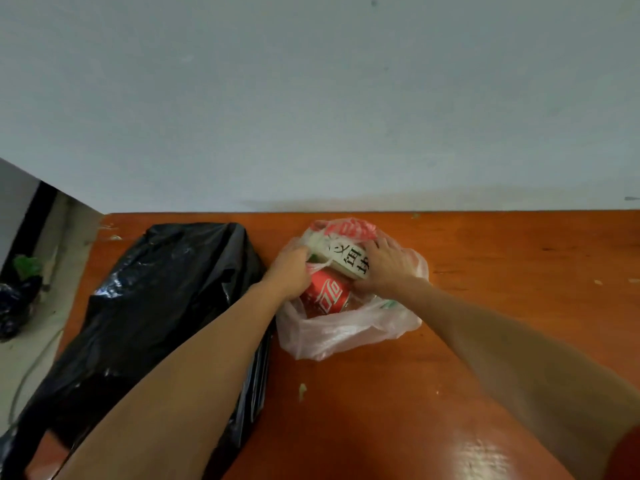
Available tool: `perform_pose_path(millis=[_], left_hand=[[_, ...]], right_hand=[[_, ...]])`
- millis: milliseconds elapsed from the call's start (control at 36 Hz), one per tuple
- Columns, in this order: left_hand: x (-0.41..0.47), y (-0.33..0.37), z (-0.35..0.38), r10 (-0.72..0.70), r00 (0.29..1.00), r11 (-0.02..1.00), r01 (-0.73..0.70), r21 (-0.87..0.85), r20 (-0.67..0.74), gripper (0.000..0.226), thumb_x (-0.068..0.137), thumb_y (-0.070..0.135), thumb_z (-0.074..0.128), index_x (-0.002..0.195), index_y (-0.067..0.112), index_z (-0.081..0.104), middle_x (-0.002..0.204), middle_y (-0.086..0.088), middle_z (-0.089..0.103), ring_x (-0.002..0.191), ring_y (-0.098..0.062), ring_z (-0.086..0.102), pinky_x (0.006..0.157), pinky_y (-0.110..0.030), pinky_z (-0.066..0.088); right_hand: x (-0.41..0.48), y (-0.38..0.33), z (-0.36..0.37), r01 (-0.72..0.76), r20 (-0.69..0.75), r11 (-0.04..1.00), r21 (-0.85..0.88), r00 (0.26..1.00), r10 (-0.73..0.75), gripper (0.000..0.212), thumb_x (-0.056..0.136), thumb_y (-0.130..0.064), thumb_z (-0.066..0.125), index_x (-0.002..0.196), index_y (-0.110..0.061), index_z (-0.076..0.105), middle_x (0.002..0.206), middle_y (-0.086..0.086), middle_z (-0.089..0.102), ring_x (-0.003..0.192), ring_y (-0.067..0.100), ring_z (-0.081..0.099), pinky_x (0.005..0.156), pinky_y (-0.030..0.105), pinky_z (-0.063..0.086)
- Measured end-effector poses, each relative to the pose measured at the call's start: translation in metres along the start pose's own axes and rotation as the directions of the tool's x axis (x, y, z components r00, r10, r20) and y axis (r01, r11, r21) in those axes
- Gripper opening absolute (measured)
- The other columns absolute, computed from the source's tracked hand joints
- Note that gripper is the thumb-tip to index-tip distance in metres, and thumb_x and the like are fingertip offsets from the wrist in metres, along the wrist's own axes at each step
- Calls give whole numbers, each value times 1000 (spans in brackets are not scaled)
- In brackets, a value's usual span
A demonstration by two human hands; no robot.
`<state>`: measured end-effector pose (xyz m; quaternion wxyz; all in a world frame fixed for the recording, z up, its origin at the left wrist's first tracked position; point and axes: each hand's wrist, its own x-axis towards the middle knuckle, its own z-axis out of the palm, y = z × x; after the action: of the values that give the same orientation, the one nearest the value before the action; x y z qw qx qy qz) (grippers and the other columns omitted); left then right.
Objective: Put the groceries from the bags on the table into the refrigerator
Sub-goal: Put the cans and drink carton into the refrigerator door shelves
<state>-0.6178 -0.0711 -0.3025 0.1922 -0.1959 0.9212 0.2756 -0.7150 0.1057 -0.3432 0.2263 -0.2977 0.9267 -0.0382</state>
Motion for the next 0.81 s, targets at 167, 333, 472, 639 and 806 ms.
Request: perform_pose_path(millis=[167, 333, 472, 639, 806], left_hand=[[-4, 1, 3, -57, 997, 991, 50, -122, -54, 47, 93, -2, 47, 136, 13, 55, 150, -8, 42, 129, -34, 46, 101, -39, 46], [-2, -1, 2, -90, 988, 983, 68, -172, -125, 40, 85, -5, 49, 117, 7, 69, 123, -17, 65, 113, -32, 59, 85, -31, 44], [-16, 11, 9, -146, 959, 971, 93, -219, -243, 25, 83, -8, 50, 99, -8, 69, 100, -30, 67, 96, -40, 63, 71, -40, 40], [-32, 3, 36, -134, 908, 989, 97, -111, -397, 25, 81, -7, 49, 99, 2, 63, 103, -22, 58, 91, -43, 57, 76, -45, 44], [-60, -17, 48, 179, 942, 885, -28, 464, -285, 52, 65, 4, 74, 114, 11, 58, 103, -14, 52, 91, -34, 51, 68, -43, 50]], right_hand=[[-26, 30, -6, -157, 250, 880, 449, 967, 45, 60, 65, -33, 82, 115, -16, 54, 92, 0, 65, 74, 14, 68, 53, 23, 55], [-71, 58, -35, -105, 331, 748, 656, 930, -159, 18, 87, -25, 70, 104, -24, 66, 90, -2, 72, 75, 12, 68, 60, 18, 51], [-99, 74, -37, -368, 422, 229, 901, 866, -269, 55, 69, -23, 75, 120, -8, 62, 97, 6, 70, 82, 20, 64, 67, 29, 55], [-92, 55, -24, -247, 212, 282, 927, 966, 149, 56, 69, -12, 84, 114, -6, 50, 100, 16, 68, 81, 26, 72, 76, 49, 60], [-96, 49, 10, -243, -10, 724, 645, 945, 326, 61, 73, -44, 82, 108, -19, 38, 94, -2, 59, 72, 13, 67, 47, 24, 56]])
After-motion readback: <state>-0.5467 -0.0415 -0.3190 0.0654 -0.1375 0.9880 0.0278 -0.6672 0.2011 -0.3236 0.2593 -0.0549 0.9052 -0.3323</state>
